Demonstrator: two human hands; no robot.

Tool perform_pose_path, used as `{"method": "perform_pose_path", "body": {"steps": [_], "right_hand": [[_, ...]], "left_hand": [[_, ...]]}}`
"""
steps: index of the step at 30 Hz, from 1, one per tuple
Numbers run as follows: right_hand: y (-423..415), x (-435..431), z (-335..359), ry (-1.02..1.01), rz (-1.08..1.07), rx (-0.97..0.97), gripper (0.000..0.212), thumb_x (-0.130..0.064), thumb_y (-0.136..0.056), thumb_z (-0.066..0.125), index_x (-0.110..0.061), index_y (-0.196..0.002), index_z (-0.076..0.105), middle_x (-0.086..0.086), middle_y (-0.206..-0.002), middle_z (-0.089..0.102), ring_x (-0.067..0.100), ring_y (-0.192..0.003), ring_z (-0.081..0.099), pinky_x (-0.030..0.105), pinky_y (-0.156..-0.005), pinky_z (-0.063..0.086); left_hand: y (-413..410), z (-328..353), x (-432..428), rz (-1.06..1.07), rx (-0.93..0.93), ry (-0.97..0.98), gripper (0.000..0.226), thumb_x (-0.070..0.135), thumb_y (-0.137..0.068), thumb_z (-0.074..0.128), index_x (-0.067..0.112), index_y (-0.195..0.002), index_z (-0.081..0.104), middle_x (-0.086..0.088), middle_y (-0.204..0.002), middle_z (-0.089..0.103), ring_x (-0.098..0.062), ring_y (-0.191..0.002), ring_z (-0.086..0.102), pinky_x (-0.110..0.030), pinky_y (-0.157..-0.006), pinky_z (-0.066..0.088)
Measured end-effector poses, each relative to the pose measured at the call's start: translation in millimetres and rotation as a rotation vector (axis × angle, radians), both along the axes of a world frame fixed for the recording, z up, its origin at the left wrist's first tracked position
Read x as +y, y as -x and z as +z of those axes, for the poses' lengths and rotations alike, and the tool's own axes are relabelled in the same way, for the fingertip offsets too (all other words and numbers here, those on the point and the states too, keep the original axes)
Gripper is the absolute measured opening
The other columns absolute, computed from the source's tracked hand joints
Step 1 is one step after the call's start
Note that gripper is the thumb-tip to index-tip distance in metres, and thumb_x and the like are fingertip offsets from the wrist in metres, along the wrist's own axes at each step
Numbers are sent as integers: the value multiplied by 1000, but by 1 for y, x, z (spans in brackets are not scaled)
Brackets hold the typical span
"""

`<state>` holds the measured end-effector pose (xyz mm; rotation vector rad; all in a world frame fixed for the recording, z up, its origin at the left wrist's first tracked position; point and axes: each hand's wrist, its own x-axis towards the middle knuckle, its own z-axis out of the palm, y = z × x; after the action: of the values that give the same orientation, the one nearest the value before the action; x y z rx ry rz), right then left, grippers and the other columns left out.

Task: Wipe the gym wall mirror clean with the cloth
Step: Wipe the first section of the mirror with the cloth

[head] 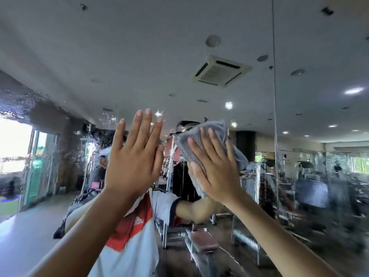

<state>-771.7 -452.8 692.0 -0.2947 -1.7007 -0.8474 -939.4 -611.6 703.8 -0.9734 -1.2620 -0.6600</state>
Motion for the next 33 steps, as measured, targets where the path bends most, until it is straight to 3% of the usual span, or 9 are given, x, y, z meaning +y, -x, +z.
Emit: {"method": "perform_pose_path", "body": {"steps": [5, 8, 10, 14, 17, 22, 25, 27, 33], "right_hand": [[-23, 35, 20, 169, 50, 236, 50, -46, -108, 7, -31, -155, 17, -2, -165, 11, 16, -153, 0, 58, -122, 11], [-6, 19, 62, 293, 26, 337, 52, -49, -105, 5, -33, -154, 10, -4, -164, 4, 14, -151, -5, 53, -123, -2], [10, 3, 67, 262, 36, 294, 53, -48, -104, 8, -30, -155, 10, -4, -164, 1, 15, -151, -6, 46, -121, -12], [14, -9, 15, 5, 51, 55, 53, -42, -107, 17, -24, -156, 20, 2, -165, 13, 26, -153, 11, 57, -122, 7], [-19, 21, -30, -57, -24, -50, 53, -43, -108, 15, -21, -156, 19, 7, -165, 15, 26, -153, 12, 54, -123, 5], [-31, 39, 6, 282, 26, 310, 54, -46, -107, 7, -25, -155, 17, 3, -164, 16, 23, -152, 8, 61, -121, 12], [-4, 9, 52, 482, 79, 446, 56, -50, -99, 5, -33, -152, 6, -3, -164, 2, 17, -152, -5, 56, -122, -5], [14, -11, 48, 433, 81, 397, 57, -47, -99, 9, -32, -154, 7, -2, -165, 3, 16, -151, -6, 51, -121, -11], [3, -10, -68, 50, -16, -1, 55, -45, -106, 18, -23, -156, 24, 7, -164, 21, 27, -152, 16, 57, -119, 15]], "left_hand": [[-3, -1, 3, 11, -18, -1, 60, 34, -103, 28, 9, -157, 27, -17, -164, 18, -30, -154, 14, -56, -122, 13], [-3, -1, 3, -1, -26, -4, 60, 34, -102, 30, 11, -157, 27, -15, -164, 19, -28, -153, 16, -55, -122, 13], [-2, -1, 3, -11, -28, -14, 60, 35, -102, 31, 12, -157, 27, -14, -164, 20, -27, -153, 17, -55, -122, 14], [-2, 0, 0, -31, -26, -7, 61, 37, -102, 29, 10, -157, 27, -13, -164, 21, -25, -153, 17, -53, -123, 12], [-3, -1, 0, -8, -46, -16, 63, 37, -102, 28, 6, -156, 26, -13, -164, 19, -25, -153, 15, -53, -123, 11], [-8, -11, 2, 44, -66, 16, 63, 37, -102, 23, 7, -158, 22, -16, -166, 14, -29, -154, 10, -56, -123, 9], [-10, -25, 2, 70, -67, 20, 63, 37, -102, 26, 7, -157, 25, -18, -165, 15, -30, -154, 11, -56, -122, 11], [-9, -30, 1, 54, -53, 21, 62, 38, -103, 25, 6, -157, 26, -17, -165, 16, -30, -154, 12, -55, -123, 12], [-4, -57, -5, 39, -27, 17, 60, 36, -104, 30, 8, -157, 27, -15, -165, 19, -29, -154, 14, -53, -123, 13]]}}
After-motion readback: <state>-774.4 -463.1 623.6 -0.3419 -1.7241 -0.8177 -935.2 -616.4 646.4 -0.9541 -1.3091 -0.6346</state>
